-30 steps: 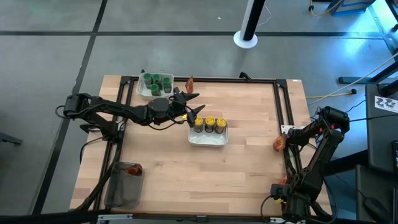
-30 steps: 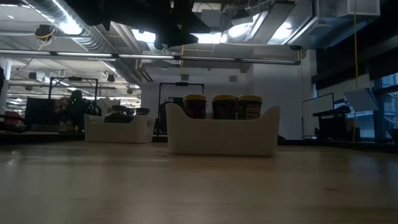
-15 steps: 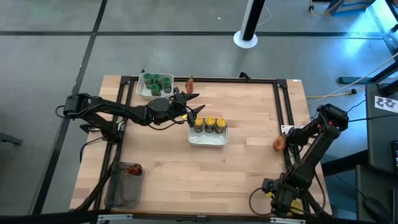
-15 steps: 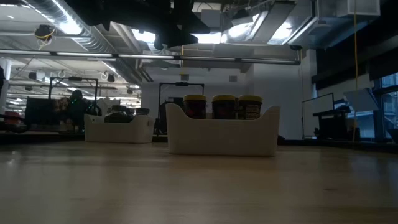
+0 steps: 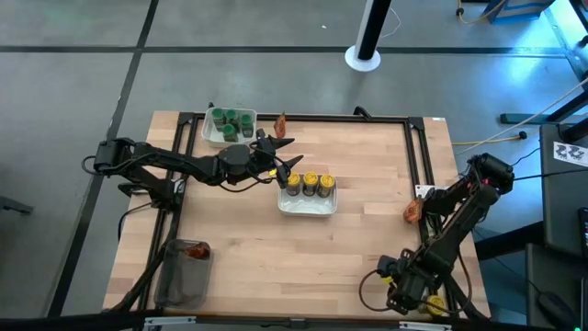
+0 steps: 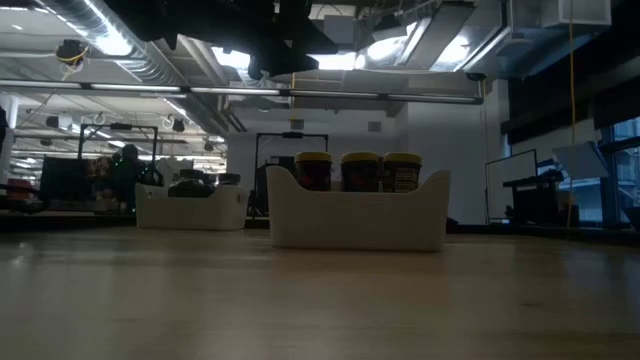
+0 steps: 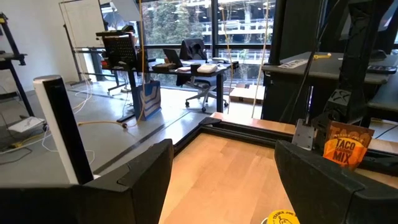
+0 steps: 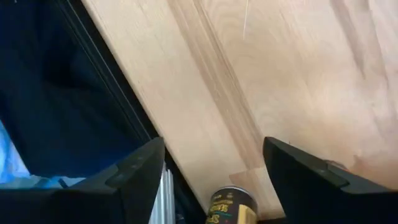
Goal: Sort spices by type
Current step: Put the yellow seasoning bottle into the bottom white bin
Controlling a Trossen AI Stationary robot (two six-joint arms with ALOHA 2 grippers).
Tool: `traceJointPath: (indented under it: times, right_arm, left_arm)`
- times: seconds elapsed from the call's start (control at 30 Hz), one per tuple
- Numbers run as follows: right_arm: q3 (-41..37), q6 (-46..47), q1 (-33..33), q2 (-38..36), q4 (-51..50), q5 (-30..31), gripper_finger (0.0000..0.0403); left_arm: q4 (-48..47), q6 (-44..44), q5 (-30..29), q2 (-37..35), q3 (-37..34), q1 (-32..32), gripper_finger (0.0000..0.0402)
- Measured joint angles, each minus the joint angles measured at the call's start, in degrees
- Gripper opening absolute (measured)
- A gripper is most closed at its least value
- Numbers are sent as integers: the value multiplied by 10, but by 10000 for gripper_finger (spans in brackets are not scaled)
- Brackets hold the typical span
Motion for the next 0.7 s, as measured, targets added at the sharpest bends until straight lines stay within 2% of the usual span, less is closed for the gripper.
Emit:
traceJointPath:
  times: [0.1, 0.33, 0.5, 0.7]
  right_arm:
    - [0, -11, 1, 0, -9, 1, 295]
    - [0, -11, 1, 0, -35, -7, 393]
    - [0, -11, 1, 0, -29, -21, 369]
    - [0, 9, 1, 0, -23, 16, 352]
  left_arm:
    - [0, -2, 0, 0, 0, 0, 265]
    - [0, -5, 0, 0, 0, 0, 265]
    - [0, -2, 0, 0, 0, 0, 265]
    - [0, -6, 0, 0, 0, 0, 265]
